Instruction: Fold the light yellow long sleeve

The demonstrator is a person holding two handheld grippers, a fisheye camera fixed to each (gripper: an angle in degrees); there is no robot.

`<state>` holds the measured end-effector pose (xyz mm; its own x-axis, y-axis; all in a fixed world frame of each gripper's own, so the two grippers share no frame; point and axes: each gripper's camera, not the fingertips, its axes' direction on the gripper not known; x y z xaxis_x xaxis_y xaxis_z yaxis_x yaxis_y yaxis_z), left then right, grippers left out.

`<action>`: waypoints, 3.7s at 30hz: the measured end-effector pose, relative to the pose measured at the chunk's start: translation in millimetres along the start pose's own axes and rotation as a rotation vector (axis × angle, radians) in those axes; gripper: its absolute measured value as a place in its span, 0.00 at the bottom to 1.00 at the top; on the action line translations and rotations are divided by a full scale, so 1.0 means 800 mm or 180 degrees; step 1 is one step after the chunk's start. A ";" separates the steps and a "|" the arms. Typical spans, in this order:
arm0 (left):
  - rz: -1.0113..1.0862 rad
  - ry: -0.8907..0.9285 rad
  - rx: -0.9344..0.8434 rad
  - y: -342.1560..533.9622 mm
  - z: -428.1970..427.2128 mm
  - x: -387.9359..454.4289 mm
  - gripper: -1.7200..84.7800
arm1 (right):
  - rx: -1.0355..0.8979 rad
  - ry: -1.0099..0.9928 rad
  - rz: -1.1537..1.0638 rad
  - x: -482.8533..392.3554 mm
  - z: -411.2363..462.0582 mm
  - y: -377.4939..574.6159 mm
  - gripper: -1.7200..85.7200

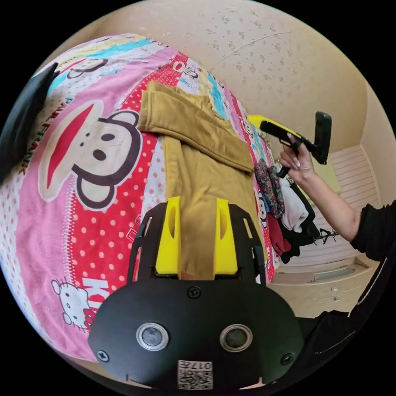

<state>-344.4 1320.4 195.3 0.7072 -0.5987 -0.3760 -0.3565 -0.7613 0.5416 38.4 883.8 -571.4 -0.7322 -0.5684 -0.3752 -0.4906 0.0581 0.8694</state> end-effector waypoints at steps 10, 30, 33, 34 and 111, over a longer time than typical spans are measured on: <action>0.0082 0.0057 0.0220 -0.144 0.016 0.013 0.18 | -0.0634 -0.0152 0.0936 0.191 -0.078 0.171 0.12; 0.0340 -0.0439 -0.0873 0.112 0.064 0.197 0.18 | -0.1120 -0.1177 0.2230 0.156 -0.289 0.555 0.13; 0.0298 -0.0585 -0.1063 0.166 0.069 0.217 0.20 | -0.0619 -0.1290 0.2688 0.126 -0.337 0.632 0.14; 0.0258 -0.0591 -0.1062 0.183 0.068 0.223 0.20 | -0.0332 -0.1388 0.2996 0.126 -0.357 0.656 0.14; -0.1782 0.0989 -0.0823 0.028 -0.083 0.457 0.16 | 0.0552 -0.2266 0.4385 0.092 -0.569 0.679 0.11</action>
<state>-53.5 1101.0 119.7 0.8983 -0.0044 -0.4393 0.2430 -0.8281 0.5051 -66.7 499.7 19.6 -0.6865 0.4896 0.5376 0.7128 0.3069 0.6307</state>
